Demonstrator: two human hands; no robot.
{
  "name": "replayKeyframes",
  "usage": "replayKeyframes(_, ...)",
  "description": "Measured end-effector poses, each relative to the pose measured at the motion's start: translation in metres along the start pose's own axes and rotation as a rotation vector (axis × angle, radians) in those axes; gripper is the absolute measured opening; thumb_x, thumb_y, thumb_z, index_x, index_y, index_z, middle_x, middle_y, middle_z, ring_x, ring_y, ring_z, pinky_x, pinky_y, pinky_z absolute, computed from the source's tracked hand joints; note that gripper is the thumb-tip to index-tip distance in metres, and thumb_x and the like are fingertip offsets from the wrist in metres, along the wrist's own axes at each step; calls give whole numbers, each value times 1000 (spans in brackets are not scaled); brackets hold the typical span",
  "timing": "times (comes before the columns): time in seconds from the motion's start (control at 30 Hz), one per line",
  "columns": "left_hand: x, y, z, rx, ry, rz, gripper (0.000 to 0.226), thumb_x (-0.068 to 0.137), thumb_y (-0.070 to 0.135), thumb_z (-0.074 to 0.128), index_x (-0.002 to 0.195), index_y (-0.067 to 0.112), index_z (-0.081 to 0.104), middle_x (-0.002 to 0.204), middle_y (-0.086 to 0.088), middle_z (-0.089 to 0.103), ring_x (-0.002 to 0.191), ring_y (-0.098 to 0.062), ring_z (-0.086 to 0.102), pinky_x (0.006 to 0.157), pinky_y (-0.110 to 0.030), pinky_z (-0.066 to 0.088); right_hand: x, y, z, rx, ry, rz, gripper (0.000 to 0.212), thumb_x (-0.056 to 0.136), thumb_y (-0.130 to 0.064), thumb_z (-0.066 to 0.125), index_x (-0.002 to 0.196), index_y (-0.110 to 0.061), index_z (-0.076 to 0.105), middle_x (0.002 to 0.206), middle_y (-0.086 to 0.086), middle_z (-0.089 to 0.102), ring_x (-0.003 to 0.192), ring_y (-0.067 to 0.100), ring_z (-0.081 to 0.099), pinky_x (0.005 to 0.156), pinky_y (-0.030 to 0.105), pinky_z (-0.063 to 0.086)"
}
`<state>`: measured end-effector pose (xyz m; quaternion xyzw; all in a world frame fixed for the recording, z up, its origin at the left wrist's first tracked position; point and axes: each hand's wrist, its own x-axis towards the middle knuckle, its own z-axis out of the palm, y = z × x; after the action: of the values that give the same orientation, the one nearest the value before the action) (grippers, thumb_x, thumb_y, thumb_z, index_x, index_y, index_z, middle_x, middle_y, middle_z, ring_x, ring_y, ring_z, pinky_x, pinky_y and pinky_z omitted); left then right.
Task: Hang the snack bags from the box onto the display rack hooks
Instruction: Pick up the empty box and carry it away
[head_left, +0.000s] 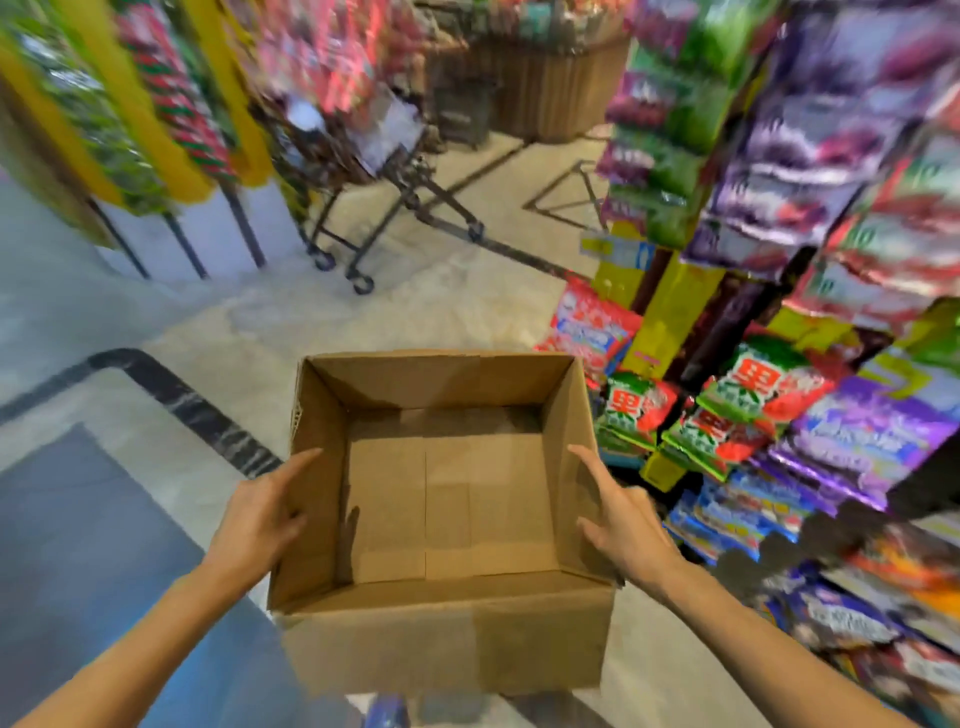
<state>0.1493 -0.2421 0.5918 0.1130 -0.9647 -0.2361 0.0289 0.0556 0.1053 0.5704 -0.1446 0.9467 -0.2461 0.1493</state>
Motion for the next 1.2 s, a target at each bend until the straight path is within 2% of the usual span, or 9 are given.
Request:
replayKeyframes(0.1,-3,3,-56,-2,116,-10,70,71,-12,67,134,14,50,109,-20,67,83,-35,67,72,-40,53,12,-48,-37,-14,59,-103,86,84,-15,64,148,-35,10,67,4,54,69,27,58,59,37,40)
replayKeyframes(0.23,3,4,-122,5,252,-28,68,73,-10,66,134,16,50,110,-20,68,80,-33,67,71,-37,52,32,-110,-81,-69,155,-229,85,84,-15,65,148,-34,12,63,2,49,62,21,53,56,36,40)
replayKeyframes(0.43,18,-8,-192,-14,374,-34,64,76,-9,65,135,10,49,123,-19,61,84,-31,66,76,-27,45,62,-189,-123,-89,212,-331,83,87,-13,63,148,-33,11,57,-8,39,51,6,42,44,19,33)
replayKeyframes(0.53,38,-22,-213,-14,381,-45,64,78,-7,65,137,12,47,125,-18,60,77,-27,65,73,-27,46,84,-217,-129,-82,195,-348,83,87,-12,64,148,-34,11,62,-9,42,55,3,46,43,16,34)
replayKeyframes(0.6,57,-33,-224,-18,375,-50,65,79,-5,66,137,13,46,127,-17,59,91,-28,65,81,-31,50,102,-233,-130,-77,184,-337,84,87,-12,65,148,-35,11,76,-2,56,62,7,52,52,13,38)
replayKeyframes(0.7,90,-51,-238,-15,359,-53,64,78,-3,68,137,13,47,129,-16,58,111,-32,60,93,-39,48,134,-251,-131,-60,187,-311,85,86,-12,66,147,-37,12,112,12,64,82,19,62,72,26,50)
replayKeyframes(0.83,137,-73,-252,-37,313,-49,62,80,1,67,136,18,47,122,-17,62,102,-31,63,87,-40,51,177,-266,-130,-76,189,-317,86,83,-13,66,146,-37,13,101,16,68,75,23,63,73,36,53)
replayKeyframes(0.97,187,-86,-259,-50,278,-34,61,83,2,66,138,16,45,131,-14,56,114,-30,57,94,-39,48,216,-277,-129,-72,198,-273,87,84,-11,68,148,-34,14,105,12,65,63,6,54,64,21,49)
replayKeyframes(1.2,303,-98,-248,-53,205,2,63,80,2,67,137,16,45,128,-14,58,110,-28,59,91,-37,50,313,-267,-143,-63,191,-192,85,84,-11,68,147,-36,16,127,14,57,94,23,62,84,32,49)
